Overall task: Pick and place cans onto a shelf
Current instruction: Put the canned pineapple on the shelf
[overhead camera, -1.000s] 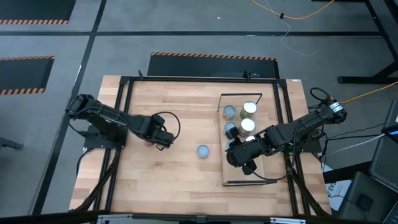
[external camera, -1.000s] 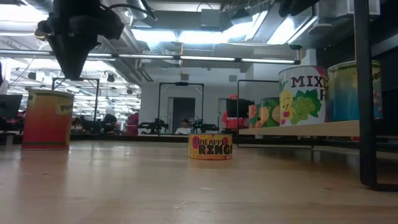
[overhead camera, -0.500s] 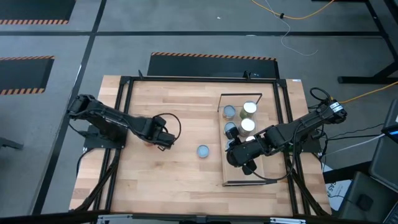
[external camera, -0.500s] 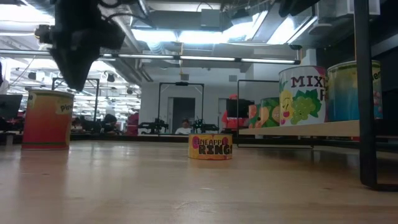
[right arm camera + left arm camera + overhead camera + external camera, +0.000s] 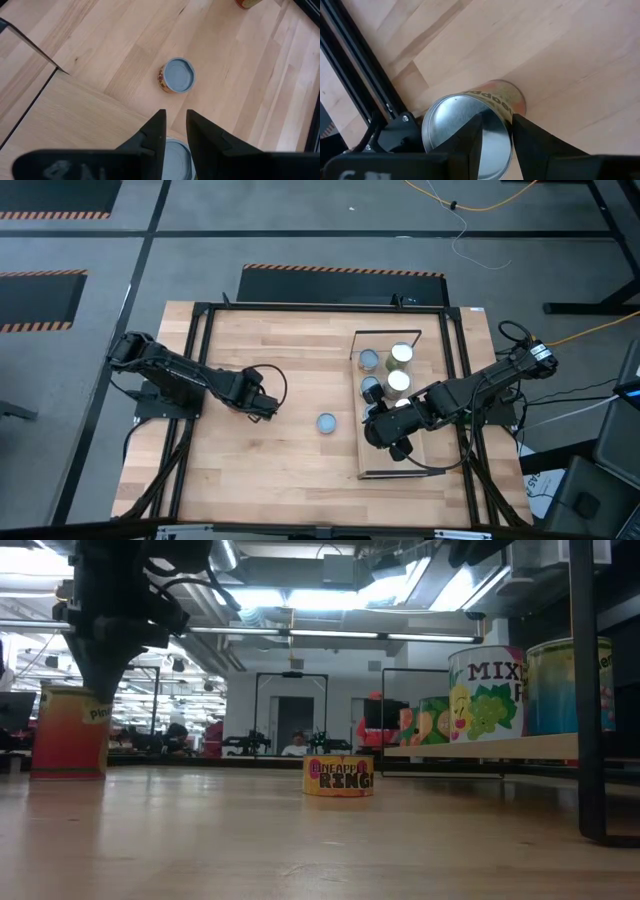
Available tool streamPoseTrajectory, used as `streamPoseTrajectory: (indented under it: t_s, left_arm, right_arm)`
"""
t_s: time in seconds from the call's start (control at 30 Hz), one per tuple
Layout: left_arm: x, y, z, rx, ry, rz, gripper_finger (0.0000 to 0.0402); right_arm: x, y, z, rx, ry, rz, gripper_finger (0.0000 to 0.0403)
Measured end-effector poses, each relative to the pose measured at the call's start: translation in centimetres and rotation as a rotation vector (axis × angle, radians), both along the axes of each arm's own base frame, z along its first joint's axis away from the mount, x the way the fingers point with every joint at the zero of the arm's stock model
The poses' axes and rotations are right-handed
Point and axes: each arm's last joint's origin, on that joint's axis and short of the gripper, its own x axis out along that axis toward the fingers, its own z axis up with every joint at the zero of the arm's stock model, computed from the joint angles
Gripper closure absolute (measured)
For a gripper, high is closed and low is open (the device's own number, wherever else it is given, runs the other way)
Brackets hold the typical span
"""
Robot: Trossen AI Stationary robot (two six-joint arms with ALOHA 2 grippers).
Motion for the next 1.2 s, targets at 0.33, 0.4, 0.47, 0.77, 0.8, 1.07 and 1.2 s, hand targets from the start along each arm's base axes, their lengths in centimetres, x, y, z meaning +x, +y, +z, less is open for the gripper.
streamPoseTrajectory:
  t_s: [0.33,0.4,0.47,0.77,0.8,1.07,1.2]
  left_arm:
    - [0.1,-0.1,-0.1,-0.024,0.003,-0.051,0.032]
    - [0.2,-0.1,-0.1,-0.028,0.001,-0.054,0.0334]
    - [0.2,-0.1,-0.1,-0.031,0.005,-0.067,0.0352]
    - [0.3,-0.3,0.0,-0.047,0.001,-0.126,0.0399]
    - [0.3,-0.4,0.2,-0.049,-0.004,-0.138,0.0399]
    - [2.2,-2.3,3.1,-0.073,-0.129,-0.355,0.0401]
    - [3.4,-3.5,4.5,-0.085,-0.246,-0.51,0.0401]
  right_arm:
    - [0.0,0.0,0.0,0.0,0.0,0.0,0.0324]
    - [0.0,0.0,0.0,0.0,0.0,0.0,0.0324]
    - [0.0,0.0,0.0,0.0,0.0,0.0,0.0324]
    - [0.0,0.0,0.0,0.0,0.0,0.0,0.0324]
    - [0.0,0.0,0.0,0.0,0.0,0.0,0.0324]
    - [0.0,0.0,0.0,0.001,-0.002,0.0,0.0324]
    - [0.1,0.1,0.1,0.007,-0.015,0.0,0.0324]
